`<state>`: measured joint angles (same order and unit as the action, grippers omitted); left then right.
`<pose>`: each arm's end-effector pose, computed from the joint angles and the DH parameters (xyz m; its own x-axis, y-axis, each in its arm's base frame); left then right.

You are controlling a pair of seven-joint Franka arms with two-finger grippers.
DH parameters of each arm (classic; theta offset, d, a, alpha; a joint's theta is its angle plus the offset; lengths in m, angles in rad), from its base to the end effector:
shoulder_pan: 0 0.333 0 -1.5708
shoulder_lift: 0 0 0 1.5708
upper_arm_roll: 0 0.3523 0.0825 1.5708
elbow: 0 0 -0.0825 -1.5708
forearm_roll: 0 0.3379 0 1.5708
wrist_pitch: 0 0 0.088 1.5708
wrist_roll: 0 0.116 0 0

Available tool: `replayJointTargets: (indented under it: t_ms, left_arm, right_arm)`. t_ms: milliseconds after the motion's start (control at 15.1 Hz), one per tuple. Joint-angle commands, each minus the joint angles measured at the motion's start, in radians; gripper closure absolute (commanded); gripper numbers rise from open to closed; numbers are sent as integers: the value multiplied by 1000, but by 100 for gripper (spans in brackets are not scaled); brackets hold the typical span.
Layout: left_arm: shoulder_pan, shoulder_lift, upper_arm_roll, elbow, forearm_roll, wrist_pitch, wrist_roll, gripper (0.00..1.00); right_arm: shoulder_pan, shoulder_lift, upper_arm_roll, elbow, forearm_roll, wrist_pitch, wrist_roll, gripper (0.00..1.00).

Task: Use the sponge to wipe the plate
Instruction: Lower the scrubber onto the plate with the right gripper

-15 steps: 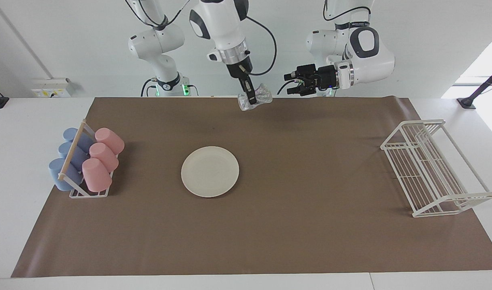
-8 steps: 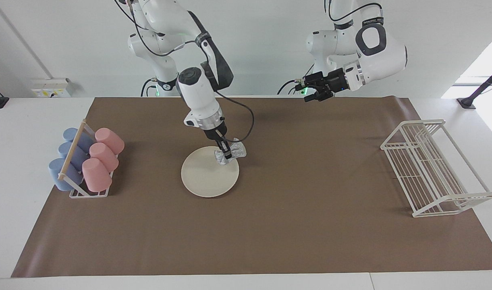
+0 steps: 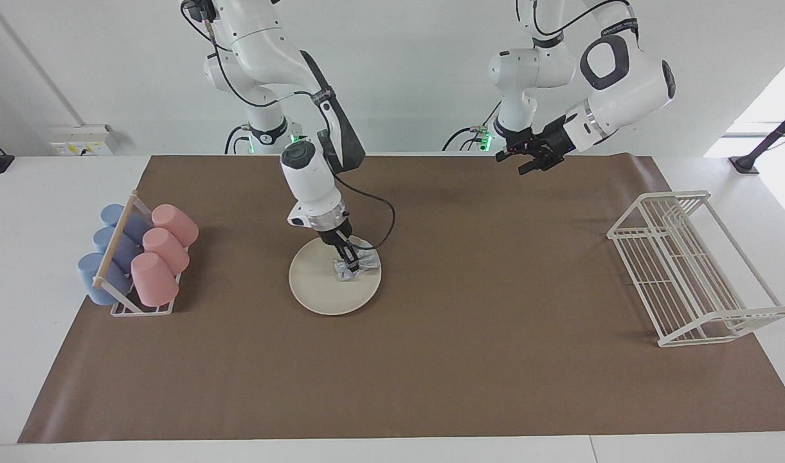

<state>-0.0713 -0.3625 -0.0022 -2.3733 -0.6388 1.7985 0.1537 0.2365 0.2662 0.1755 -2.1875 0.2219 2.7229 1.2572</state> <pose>0.3574 -0.0821 0.5070 0.9843 -0.0621 -0.1654 0.0442 -0.8199 0.5709 0.5229 0.2156 0.3554 0.5094 -0.8547 -0.1002 -0.8364 -0.4644 -0.2910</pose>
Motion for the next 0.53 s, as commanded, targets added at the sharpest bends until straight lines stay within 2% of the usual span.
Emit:
replayJointTargets:
  t_ms: [0,264,463]
  left_arm:
    - [-8,11,-7,16,118,44,-33,0]
    - [-15,30,-15,36,292,65,-91,0]
    - [-13,33,-15,42,300,71,-95,0]
  right_arm:
    - [-112,42,10,-20,4,25,-183,100]
    - [-135,42,12,-34,7,29,-226,100]
    - [-94,41,12,-35,14,35,-145,100]
